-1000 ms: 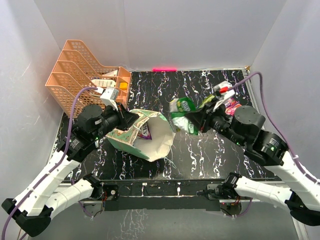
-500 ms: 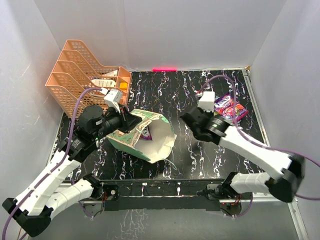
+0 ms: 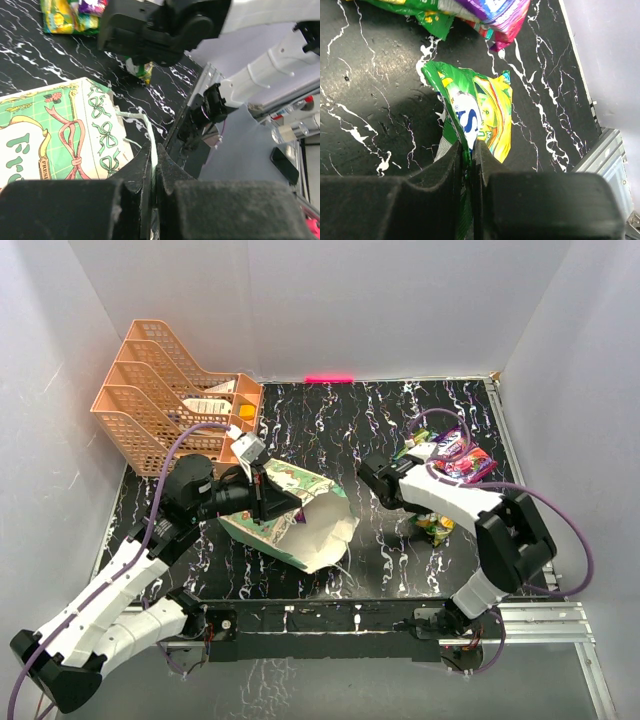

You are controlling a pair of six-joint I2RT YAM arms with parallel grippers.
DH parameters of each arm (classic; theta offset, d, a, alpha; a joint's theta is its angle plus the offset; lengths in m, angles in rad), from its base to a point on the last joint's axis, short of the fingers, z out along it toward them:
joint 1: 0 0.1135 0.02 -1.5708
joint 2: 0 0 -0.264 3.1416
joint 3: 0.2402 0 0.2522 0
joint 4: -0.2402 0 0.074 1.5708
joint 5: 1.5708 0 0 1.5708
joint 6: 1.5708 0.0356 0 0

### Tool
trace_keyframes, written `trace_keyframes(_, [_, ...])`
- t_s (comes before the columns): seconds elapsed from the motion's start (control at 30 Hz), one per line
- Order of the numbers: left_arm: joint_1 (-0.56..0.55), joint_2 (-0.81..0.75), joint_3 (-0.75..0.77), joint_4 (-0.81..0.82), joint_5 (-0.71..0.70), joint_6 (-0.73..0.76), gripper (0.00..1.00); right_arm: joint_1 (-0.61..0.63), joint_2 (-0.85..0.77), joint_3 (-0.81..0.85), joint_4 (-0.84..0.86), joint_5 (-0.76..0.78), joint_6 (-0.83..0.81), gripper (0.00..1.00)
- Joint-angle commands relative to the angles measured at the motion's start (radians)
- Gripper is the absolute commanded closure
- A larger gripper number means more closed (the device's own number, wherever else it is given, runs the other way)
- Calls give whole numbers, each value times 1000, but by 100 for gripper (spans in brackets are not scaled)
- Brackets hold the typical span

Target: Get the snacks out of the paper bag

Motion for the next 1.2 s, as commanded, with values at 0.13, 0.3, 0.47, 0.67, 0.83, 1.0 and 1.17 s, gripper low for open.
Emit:
trace_keyframes(0.13, [0,4,-21,23,159,23,100,-18,132,67,128,19,-49,93])
trace_keyframes(0.3, [0,-8,-30,6,172,20,100,-20,215,112,140,0,-46,80])
trace_keyframes(0.47, [-1,-27,-43,13,126,3,100,-22,116,103,240,-108,-127,58])
trace_keyframes(0.67, [-1,-52,-84,39,81,-47,100,-30,-187,29,462,-372,-390,20])
trace_keyframes(0.83, [-2,-105,-120,31,12,-98,100,-30,-415,-68,612,-731,-698,12])
trace_keyframes(1.0, [-3,-162,-104,-42,-169,-118,100,-1,-574,-196,801,-1297,-801,17])
trace_keyframes(1.17, [-2,-191,-88,-83,-312,-122,100,168,-655,-316,976,-1379,-781,31])
